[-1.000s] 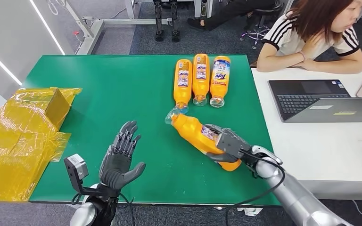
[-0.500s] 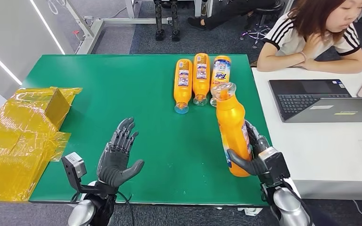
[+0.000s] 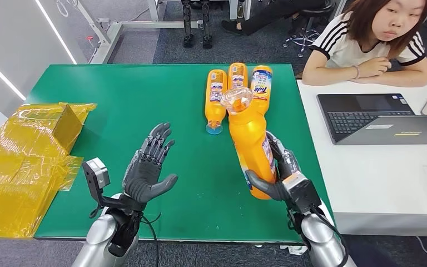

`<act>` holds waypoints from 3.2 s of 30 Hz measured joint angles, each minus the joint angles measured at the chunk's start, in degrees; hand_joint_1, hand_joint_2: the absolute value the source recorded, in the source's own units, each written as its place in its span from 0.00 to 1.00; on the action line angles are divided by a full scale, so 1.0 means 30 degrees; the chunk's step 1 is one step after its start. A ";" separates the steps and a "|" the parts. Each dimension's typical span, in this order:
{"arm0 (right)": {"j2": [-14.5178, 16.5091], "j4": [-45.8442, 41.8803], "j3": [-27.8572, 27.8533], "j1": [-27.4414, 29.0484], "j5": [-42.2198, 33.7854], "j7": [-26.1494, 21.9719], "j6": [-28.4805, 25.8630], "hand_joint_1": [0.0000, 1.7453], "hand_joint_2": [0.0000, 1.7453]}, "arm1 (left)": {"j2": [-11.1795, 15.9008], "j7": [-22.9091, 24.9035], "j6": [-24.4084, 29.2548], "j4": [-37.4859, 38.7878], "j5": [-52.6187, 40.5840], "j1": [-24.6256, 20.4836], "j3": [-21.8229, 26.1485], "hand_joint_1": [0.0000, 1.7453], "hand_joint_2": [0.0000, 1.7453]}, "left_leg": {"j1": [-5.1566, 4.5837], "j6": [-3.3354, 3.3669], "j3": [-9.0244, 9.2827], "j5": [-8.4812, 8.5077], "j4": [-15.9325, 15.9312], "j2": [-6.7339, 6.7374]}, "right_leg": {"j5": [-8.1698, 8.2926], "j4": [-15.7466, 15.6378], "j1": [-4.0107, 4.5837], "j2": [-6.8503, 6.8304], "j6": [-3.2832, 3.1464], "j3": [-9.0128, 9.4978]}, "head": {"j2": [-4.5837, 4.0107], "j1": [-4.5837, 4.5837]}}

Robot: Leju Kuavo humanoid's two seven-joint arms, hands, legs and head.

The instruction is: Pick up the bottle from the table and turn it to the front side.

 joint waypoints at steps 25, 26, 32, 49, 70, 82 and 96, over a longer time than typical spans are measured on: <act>0.4204 0.8228 0.5040 -0.7806 0.4160 0.1864 0.0060 1.00 1.00 | -0.0656 0.2835 -0.4048 0.6891 0.2061 -0.6849 -0.0066 0.00 1.00 | 0.0004 -0.0038 -0.0001 0.0041 0.0003 0.0040 | 0.0041 0.0012 0.0002 0.0044 -0.0036 -0.0031 | 0.0000 -0.0002; 0.4257 0.8474 0.5048 -0.7885 0.4219 0.1880 0.0073 1.00 1.00 | -0.0656 0.2812 -0.4079 0.7133 0.2033 -0.6963 -0.0066 0.00 1.00 | 0.0004 -0.0038 0.0000 0.0041 0.0003 0.0040 | 0.0042 0.0013 0.0002 0.0046 -0.0036 -0.0032 | 0.0000 -0.0003; 0.4609 1.0155 0.5148 -0.8429 0.4641 0.1760 -0.0002 0.99 1.00 | -0.0641 0.2737 -0.4130 0.8089 0.2091 -0.7278 -0.0033 0.01 1.00 | 0.0005 -0.0039 0.0002 0.0042 0.0002 0.0043 | 0.0043 0.0019 0.0003 0.0051 -0.0037 -0.0034 | 0.0000 -0.0007; 0.4960 1.1171 0.5295 -0.8763 0.4963 0.1643 0.0148 0.93 1.00 | -0.0750 0.1952 -0.2246 0.7495 0.2767 -0.6792 0.0153 0.79 1.00 | 0.0003 -0.0039 -0.0003 0.0042 0.0003 0.0044 | 0.0043 0.0016 0.0002 0.0052 -0.0037 -0.0041 | 0.0000 -0.0003; 0.4880 1.1025 0.6102 -0.8656 0.4484 0.1811 0.0709 0.00 1.00 | -0.0317 0.0533 -0.0219 0.4918 0.2889 -0.5020 0.0357 1.00 1.00 | 0.0004 -0.0040 -0.0008 0.0041 0.0004 0.0101 | 0.0045 0.0013 0.0003 0.0109 -0.0040 -0.0075 | 0.0000 -0.0004; 0.3625 0.9176 0.5904 -0.7556 0.2132 0.1505 0.1344 0.00 1.00 | -0.0170 0.0467 -0.0004 0.4339 0.2512 -0.4650 0.0277 0.95 1.00 | 0.0003 -0.0038 -0.0014 0.0038 0.0005 0.0113 | 0.0045 0.0006 0.0002 0.0117 -0.0040 -0.0090 | 0.0000 -0.0002; 0.1234 0.3167 0.3281 -0.3437 -0.1522 0.0314 0.0254 0.00 1.00 | 0.0441 -0.0456 0.0569 0.3390 0.2385 -0.4663 0.0843 0.95 1.00 | 0.0003 -0.0030 -0.0055 0.0034 0.0004 0.0054 | 0.0044 0.0006 0.0001 0.0049 -0.0037 -0.0090 | 0.0000 0.0002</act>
